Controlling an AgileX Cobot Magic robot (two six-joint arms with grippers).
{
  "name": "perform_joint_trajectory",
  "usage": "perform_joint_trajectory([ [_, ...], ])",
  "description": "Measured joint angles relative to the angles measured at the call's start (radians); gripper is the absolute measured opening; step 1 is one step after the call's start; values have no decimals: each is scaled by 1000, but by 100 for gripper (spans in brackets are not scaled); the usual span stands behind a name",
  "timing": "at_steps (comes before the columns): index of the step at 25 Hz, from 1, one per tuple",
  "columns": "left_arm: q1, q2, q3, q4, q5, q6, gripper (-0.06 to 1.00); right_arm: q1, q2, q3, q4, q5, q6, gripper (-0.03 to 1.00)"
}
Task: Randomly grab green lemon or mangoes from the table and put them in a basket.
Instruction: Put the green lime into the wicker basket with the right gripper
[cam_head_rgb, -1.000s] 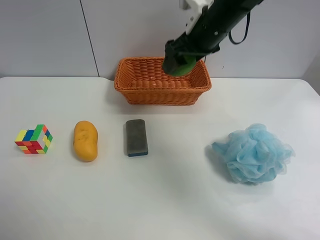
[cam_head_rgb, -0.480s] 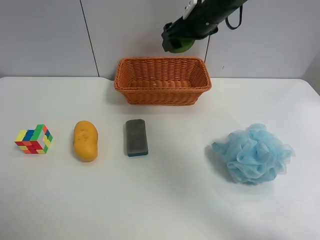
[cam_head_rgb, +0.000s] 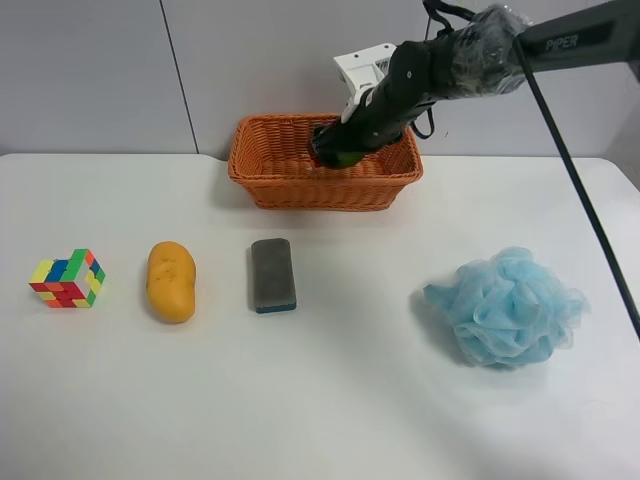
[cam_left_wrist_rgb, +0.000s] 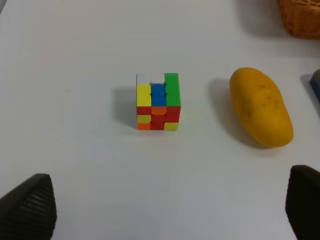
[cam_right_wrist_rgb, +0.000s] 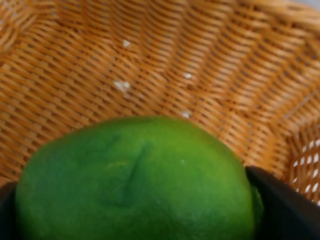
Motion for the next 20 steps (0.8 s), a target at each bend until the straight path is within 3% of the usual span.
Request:
perform_joint_trajectory([
  [17,0,0,0,0,0,0,90,0,5,0,-1,-25,34,81],
  [20,0,0,0,0,0,0,90,0,5,0,-1,-26,34,91],
])
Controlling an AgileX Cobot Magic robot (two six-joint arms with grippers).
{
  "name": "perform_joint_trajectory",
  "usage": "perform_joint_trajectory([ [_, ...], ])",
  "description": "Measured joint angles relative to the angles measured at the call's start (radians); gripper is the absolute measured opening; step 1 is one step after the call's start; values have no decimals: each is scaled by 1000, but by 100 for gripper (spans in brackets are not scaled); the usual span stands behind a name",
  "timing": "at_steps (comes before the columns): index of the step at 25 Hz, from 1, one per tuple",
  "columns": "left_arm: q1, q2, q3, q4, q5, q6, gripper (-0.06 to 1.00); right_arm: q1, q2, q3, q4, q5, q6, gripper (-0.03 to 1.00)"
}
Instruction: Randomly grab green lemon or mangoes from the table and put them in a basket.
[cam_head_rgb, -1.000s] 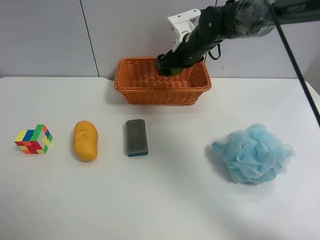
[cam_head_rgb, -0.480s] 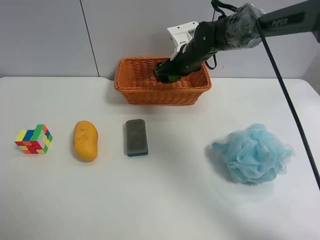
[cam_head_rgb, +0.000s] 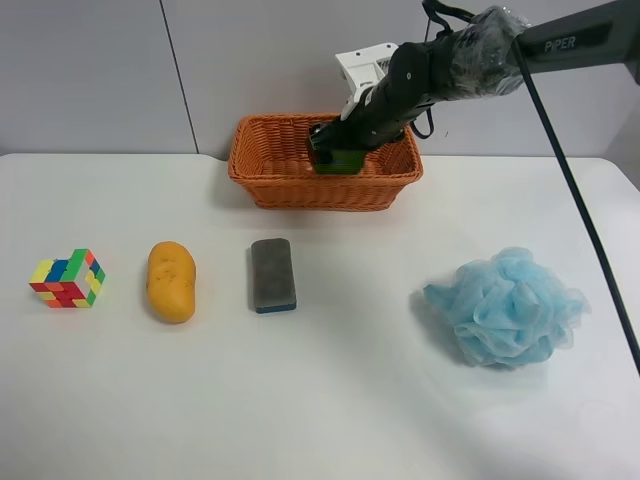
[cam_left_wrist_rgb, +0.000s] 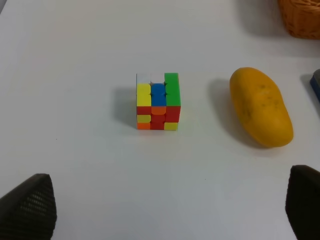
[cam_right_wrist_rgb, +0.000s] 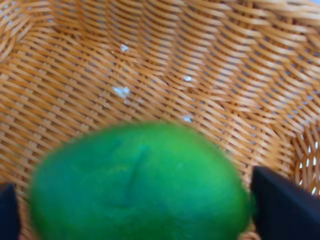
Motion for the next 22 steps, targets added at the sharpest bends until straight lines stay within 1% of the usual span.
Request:
perform_joint_trajectory([
  [1,0,0,0,0,0,0,90,0,0,0,0,-1,0,94],
  [3,0,0,0,0,0,0,90,0,0,0,0,-3,0,97],
  [11,0,0,0,0,0,0,90,0,-5,0,-4,9,-1,98],
  [14,0,0,0,0,0,0,90,0,-45,0,-26,59,-2,98],
  [16,0,0,0,0,0,0,90,0,-95,0,-38,111,-17,98],
  [22,0,0,0,0,0,0,90,0,-332,0,-48,246,-85,98],
])
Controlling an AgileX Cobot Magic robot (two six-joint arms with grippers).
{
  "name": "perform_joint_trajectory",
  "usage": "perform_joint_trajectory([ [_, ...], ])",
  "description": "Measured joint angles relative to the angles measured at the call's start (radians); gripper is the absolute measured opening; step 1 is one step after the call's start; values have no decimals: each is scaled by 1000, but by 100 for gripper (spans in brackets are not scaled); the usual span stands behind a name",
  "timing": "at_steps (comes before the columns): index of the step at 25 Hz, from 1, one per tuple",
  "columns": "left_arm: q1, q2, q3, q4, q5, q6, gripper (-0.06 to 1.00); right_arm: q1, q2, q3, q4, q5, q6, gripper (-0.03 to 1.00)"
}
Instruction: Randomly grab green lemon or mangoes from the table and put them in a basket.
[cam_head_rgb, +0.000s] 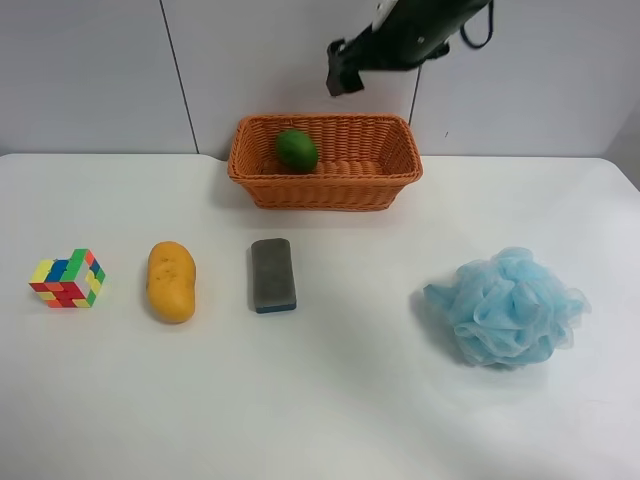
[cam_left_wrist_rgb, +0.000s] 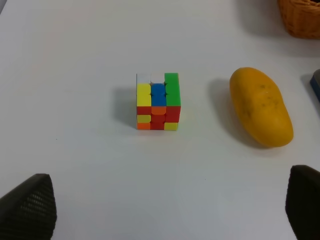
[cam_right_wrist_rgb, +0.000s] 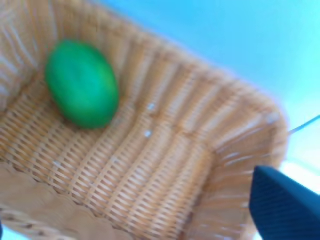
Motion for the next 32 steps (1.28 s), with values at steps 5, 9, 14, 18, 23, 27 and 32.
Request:
perform_joint_trajectory([
  [5,0,0,0,0,0,0,90,0,-188,0,-26,123,-11,98],
  [9,0,0,0,0,0,0,90,0,-292,0,-123,265,-11,98],
  [14,0,0,0,0,0,0,90,-51,-369,0,-173,411,-11,98],
  [18,0,0,0,0,0,0,90,-163,-424,0,-173,479,-15,98],
  [23,0,0,0,0,0,0,90,-331,-517,77,-91,506,-108,98],
  [27,0,0,0,0,0,0,90,-399,-663,288,-37,416,-148,98],
  [32,0,0,0,0,0,0,90,-404,-915,584,-30,272,-150,98],
])
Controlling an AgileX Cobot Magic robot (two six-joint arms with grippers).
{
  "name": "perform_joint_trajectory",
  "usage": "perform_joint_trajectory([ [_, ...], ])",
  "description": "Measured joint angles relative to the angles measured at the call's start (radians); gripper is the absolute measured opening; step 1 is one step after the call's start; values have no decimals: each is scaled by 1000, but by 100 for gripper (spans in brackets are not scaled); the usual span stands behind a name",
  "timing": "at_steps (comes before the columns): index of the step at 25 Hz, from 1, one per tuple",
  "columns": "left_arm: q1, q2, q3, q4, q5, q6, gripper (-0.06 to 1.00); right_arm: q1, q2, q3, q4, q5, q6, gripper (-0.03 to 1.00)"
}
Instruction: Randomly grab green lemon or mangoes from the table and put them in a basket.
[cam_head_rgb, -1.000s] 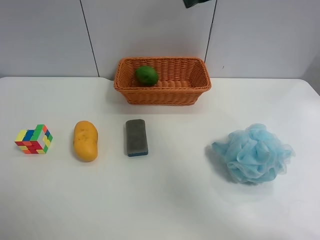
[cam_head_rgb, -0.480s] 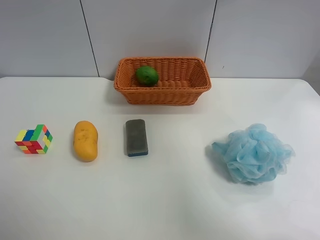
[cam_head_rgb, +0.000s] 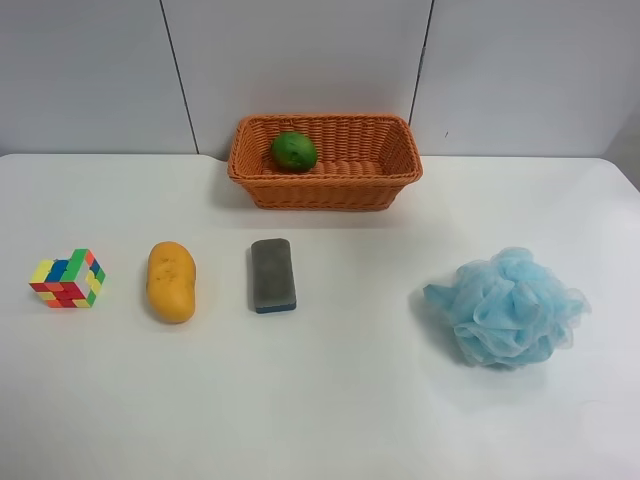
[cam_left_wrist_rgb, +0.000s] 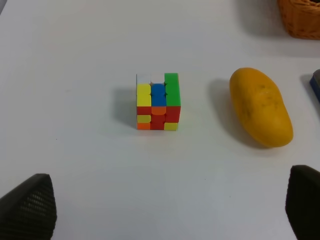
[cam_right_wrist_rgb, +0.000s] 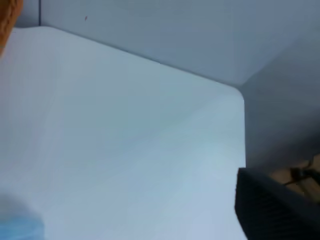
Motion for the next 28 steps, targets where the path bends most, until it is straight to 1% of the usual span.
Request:
perform_joint_trajectory([
  [2,0,0,0,0,0,0,90,-1,-97,101,1,-22,6,98],
  [7,0,0,0,0,0,0,90,-2,-341,279,11,-16,49,98],
  [8,0,0,0,0,0,0,90,-2,-390,308,15,-7,64,98],
  [11,0,0,0,0,0,0,90,-2,-527,381,36,59,95,98],
  [16,0,0,0,0,0,0,90,-2,-692,464,41,166,167,98],
  [19,0,0,0,0,0,0,90,-2,-774,513,41,215,191,98],
  [22,0,0,0,0,0,0,90,-2,-836,545,34,235,208,98],
  [28,0,0,0,0,0,0,90,-2,-915,549,5,237,261,98],
])
